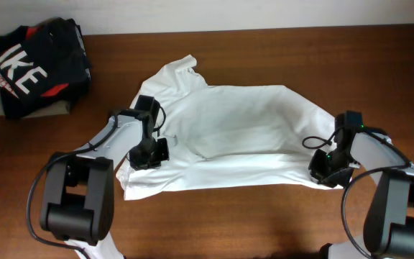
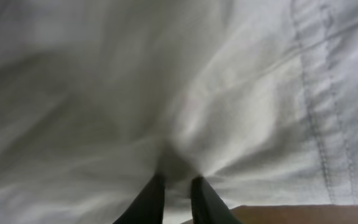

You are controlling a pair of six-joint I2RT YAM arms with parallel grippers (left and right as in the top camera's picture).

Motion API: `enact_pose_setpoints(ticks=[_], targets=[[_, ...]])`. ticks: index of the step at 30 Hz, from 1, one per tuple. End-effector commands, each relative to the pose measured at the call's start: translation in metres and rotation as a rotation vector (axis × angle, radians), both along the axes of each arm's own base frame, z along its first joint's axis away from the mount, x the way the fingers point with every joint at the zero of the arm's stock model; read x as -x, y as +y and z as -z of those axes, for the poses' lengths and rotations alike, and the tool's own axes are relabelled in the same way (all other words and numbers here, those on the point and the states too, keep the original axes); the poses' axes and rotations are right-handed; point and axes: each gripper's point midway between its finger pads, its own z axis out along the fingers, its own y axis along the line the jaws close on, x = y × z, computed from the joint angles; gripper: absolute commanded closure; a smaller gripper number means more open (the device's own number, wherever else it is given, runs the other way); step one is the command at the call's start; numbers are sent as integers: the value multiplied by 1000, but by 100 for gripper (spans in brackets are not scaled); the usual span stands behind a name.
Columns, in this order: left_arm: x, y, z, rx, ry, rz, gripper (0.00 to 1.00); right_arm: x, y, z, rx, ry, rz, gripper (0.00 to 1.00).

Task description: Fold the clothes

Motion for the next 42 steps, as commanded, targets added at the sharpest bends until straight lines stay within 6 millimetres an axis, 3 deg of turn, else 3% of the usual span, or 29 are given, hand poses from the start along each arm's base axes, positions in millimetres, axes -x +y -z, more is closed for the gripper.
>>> enact_pose_setpoints(ticks=[1, 3, 7, 12, 14, 17, 18, 19, 20, 21, 22, 24, 26, 29, 32, 36, 42], targets=[[25, 34, 19, -140, 121, -3, 99, 17, -6, 16, 31, 63, 129, 94], [30, 65, 16, -245, 147, -75, 99, 21, -20, 16, 64, 74, 181, 96], [33, 99, 15, -247, 176, -199, 99, 27, -44, 13, 77, 84, 256, 96], [38, 119, 11, -244, 193, -269, 99, 23, -60, 0, 108, 87, 286, 96], [35, 122, -2, -245, 161, -283, 99, 15, -64, -16, 114, 66, 289, 96], [20, 127, -44, -254, 9, -303, 99, -6, -73, -59, 137, -25, 294, 96], [13, 127, -62, -247, -61, -311, 99, -12, -75, -75, 146, -61, 291, 92], [6, 126, -80, -232, -134, -319, 91, -19, -77, -90, 150, -95, 276, 80], [-10, 113, -111, -142, -270, -300, 64, -34, -72, -114, 111, -170, 208, 27], [-21, 99, -129, -59, -359, -266, 34, -44, -66, -127, 66, -216, 164, 0], [-35, 82, -151, 30, -466, -220, 17, -52, -59, -137, 23, -255, 130, 1], [-57, 58, -187, 139, -641, -157, 13, -55, -57, -142, 10, -271, 119, 1], [-77, 37, -207, 186, -755, -97, 13, -54, -57, -139, 6, -260, 119, 1], [-109, 9, -209, 221, -820, -26, 13, -53, -54, -139, 3, -254, 110, 1], [-151, -21, -197, 264, -759, 83, 4, -56, -42, -138, -6, -252, 64, 1], [-214, -53, -156, 181, -613, 253, 1, -63, -13, -138, -5, -252, -40, 1], [-267, -78, -87, -17, -564, 330, 1, -72, 19, -137, 41, -265, -173, 1]])
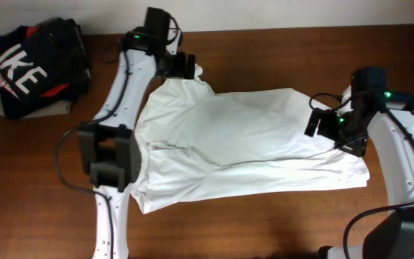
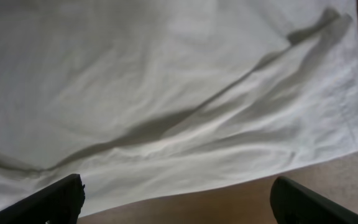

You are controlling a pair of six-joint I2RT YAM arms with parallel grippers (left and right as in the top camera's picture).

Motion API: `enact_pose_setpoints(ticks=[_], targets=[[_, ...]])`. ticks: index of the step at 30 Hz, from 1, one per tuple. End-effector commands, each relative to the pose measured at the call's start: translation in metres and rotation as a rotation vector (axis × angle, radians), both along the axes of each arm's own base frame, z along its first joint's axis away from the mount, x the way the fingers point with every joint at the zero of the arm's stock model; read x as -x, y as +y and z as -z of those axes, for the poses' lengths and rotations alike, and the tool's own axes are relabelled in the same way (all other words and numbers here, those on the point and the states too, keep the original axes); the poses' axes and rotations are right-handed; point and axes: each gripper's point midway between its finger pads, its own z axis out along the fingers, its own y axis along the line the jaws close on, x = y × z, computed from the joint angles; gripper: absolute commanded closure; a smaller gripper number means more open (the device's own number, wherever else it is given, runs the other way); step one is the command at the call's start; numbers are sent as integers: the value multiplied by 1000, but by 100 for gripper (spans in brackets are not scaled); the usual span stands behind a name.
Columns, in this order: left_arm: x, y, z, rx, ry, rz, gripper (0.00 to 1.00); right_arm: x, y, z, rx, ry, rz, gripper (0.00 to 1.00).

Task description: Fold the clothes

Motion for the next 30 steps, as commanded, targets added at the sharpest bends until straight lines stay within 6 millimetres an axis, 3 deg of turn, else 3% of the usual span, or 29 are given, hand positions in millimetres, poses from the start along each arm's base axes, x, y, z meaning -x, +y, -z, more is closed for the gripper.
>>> enact_pose_setpoints(ticks=[1, 5, 7, 9, 10, 11, 12, 15, 19, 21, 24, 26, 30], targets=[[-21, -2, 28, -163, -58, 9, 1, -3, 9, -1, 38, -9, -51, 1], [-27, -7, 63, -213, -55, 19, 1, -4, 13, 7, 34, 17, -64, 1], [-29, -7, 77, -221, -45, 19, 6, -2, 13, 17, 30, 51, -65, 1], [-35, 2, 82, -273, -66, -8, 35, -3, 13, 23, 31, 65, -65, 1], [-37, 8, 82, -306, -78, -25, 64, -4, 10, 25, 44, 66, -63, 0], [-39, 11, 80, -323, -87, -35, 73, -6, 8, 26, 58, 59, -61, 1], [-41, 12, 78, -326, -95, -38, 76, -12, 3, 25, 82, 34, -56, 1], [-42, 12, 77, -327, -101, -41, 79, -46, -6, 16, 99, -104, -37, 1], [-40, 12, 78, -329, -94, -39, 79, -121, -22, -36, 181, -429, -98, 1], [-39, 13, 79, -331, -87, -37, 79, -142, -32, -40, 232, -453, -100, 1], [-38, 13, 79, -332, -84, -37, 79, -162, -47, -13, 287, -351, -106, 1], [-38, 13, 79, -332, -83, -37, 79, -172, -56, 20, 283, -232, -115, 0], [-36, 14, 81, -336, -73, -35, 78, -171, -72, 63, 263, -123, -104, 13]])
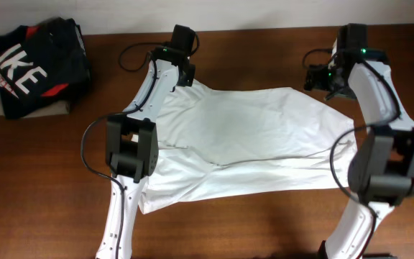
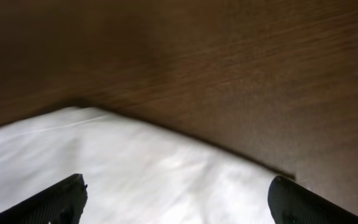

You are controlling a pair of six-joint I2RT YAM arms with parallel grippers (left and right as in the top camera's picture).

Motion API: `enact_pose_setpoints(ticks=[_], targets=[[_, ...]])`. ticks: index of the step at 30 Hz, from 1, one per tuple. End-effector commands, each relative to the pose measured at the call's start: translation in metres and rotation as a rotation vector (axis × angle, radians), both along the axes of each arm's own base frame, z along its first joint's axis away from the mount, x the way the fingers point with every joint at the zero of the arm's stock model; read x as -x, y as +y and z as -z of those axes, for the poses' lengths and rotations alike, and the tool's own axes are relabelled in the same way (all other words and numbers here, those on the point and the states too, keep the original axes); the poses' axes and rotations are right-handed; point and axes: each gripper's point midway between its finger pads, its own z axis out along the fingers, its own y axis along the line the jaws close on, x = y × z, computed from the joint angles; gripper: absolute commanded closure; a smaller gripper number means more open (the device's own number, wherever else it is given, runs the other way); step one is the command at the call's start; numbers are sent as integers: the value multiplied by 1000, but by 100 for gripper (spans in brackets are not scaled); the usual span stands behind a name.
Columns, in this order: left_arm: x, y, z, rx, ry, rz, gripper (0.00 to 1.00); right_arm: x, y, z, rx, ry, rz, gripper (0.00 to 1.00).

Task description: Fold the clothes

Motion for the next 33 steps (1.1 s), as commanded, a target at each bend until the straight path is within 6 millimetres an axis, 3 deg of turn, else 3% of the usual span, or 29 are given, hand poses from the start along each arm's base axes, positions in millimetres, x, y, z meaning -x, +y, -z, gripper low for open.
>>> enact_pose_setpoints(ticks=[1, 3, 7, 8, 9, 12, 13, 14, 15, 16, 17, 18, 20, 23, 24, 25, 33], targets=[[-2, 4, 1, -17, -1, -2, 79, 1, -18, 14, 17, 44, 19, 14], [-3, 4, 2, -16, -2, -2, 78, 2, -6, 25, -24, 67, -75, 14], [-1, 4, 2, -18, 4, -2, 77, 9, -1, 56, -36, 143, -115, 14], [0, 4, 3, -19, 8, -2, 70, 11, 0, 63, -41, 159, -117, 14], [1, 5, 4, -21, 15, -2, 70, 13, 1, 71, -44, 176, -118, 14], [3, 5, 4, -24, 23, -2, 78, 13, 1, 78, -46, 186, -117, 15], [3, 5, 4, -24, 23, -2, 78, 12, 1, 78, -46, 184, -117, 20], [3, 5, 4, -24, 23, -1, 80, 12, 1, 78, -45, 183, -117, 42], [3, 6, 4, -24, 24, -2, 85, 12, 0, 78, -45, 182, -117, 53], [4, 6, 5, -25, 27, -2, 99, 11, 0, 78, -41, 180, -115, 71], [5, 6, 5, -27, 30, -2, 99, 11, 0, 77, -41, 179, -114, 84], [6, 7, 1, -29, 33, -2, 99, 11, -6, 76, -21, 181, -76, 96], [10, 8, -16, -29, 36, -2, 99, 10, -15, 67, 18, 181, -28, 96], [19, 11, -58, -23, 19, -3, 99, 7, -17, 43, 22, 161, 15, 96], [32, 15, -81, -24, 30, -9, 99, 9, -18, 28, 18, 154, 62, 96], [40, 18, -90, -27, 46, -13, 99, 13, -18, 19, 13, 158, 84, 96], [112, 36, -114, -67, 262, -49, 99, 70, -8, -26, -16, 298, 142, 96]])
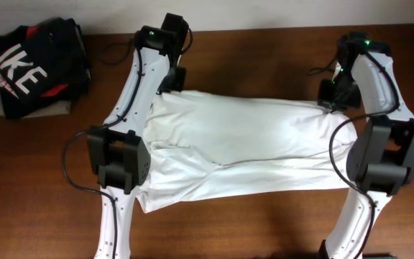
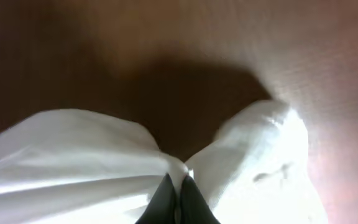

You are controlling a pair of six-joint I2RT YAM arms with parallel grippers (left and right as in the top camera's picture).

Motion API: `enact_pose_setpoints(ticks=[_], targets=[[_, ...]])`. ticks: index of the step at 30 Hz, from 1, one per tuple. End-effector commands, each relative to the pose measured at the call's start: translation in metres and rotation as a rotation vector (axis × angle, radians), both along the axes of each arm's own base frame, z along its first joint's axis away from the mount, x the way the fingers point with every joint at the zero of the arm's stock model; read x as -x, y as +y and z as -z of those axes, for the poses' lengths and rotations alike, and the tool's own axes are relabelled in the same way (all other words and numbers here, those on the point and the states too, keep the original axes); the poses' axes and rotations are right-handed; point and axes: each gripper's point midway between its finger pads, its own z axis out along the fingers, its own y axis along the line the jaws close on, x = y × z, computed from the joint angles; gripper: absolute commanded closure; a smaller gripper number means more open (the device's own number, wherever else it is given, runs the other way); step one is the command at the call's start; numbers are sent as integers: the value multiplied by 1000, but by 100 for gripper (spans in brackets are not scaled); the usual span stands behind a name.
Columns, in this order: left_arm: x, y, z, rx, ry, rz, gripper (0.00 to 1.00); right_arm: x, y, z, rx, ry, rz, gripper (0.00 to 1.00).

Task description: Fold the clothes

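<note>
A white shirt [image 1: 250, 144] lies spread across the brown table [image 1: 264, 223], its far edge pulled nearly straight. My right gripper [image 1: 331, 103] is at the shirt's far right corner. In the right wrist view the gripper [image 2: 178, 182] is shut on a pinch of white cloth [image 2: 92, 149], with bare wood beyond it. My left gripper [image 1: 169, 79] sits at the far left corner, where the cloth gathers up to it. It looks shut on the shirt, though its fingers are hard to make out from above.
A pile of dark clothes with white lettering [image 1: 38, 65] rests on a grey garment at the far left corner. The table's back edge [image 1: 264, 29] runs just behind both grippers.
My right gripper was open over bare wood beyond the shirt's far right corner and is now shut on that corner. The left gripper has shifted slightly left. The far edge now runs straighter.
First both grippers were low at the shirt's near side, the right shut on cloth. Then the shirt lay flatter, with the right gripper open above it and the left at the collar. Both then stood at the far edge, and now hold its corners.
</note>
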Motion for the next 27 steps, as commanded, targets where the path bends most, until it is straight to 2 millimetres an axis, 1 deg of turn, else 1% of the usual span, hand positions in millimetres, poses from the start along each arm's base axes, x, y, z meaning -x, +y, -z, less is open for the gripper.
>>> enact_pose_setpoints(ticks=[1, 2, 3, 5, 8, 10, 12, 14, 16, 18, 20, 23, 26, 27], targets=[[28, 2, -30, 21, 46, -9, 99, 10, -4, -35, 40, -23, 37, 96], [41, -5, -30, 67, 101, -4, 99, 17, -3, -36, 37, 2, 49, 96], [52, -5, -28, 75, 149, -3, 99, 26, -1, -37, 32, 36, 59, 96], [67, -1, -27, 58, 209, -8, 99, 40, 1, -40, 26, 88, 80, 96], [73, -13, -27, 119, 235, 0, 99, 50, 7, -57, 5, 84, 84, 96], [83, -18, -22, 143, 277, 10, 99, 61, 8, -68, 4, 93, 84, 96], [109, -16, -14, 114, 355, 21, 99, 72, 8, -71, 15, 103, 83, 96], [129, -11, -10, 86, 404, 28, 99, 80, 6, -65, 34, 125, 81, 96], [150, -2, -10, 48, 441, 31, 99, 88, 7, -49, 34, 149, 116, 96], [165, 3, -10, 43, 463, 28, 99, 94, 6, -36, 33, 173, 141, 96], [185, 9, -4, 27, 515, 24, 99, 102, 8, -30, 32, 203, 148, 96], [202, 14, 19, 18, 551, -10, 99, 113, 9, -25, 27, 247, 147, 96], [221, 16, 49, 24, 605, -36, 99, 128, 9, -15, 38, 303, 142, 96], [226, 18, 58, 20, 615, -38, 99, 130, 6, -14, 55, 312, 138, 89]])
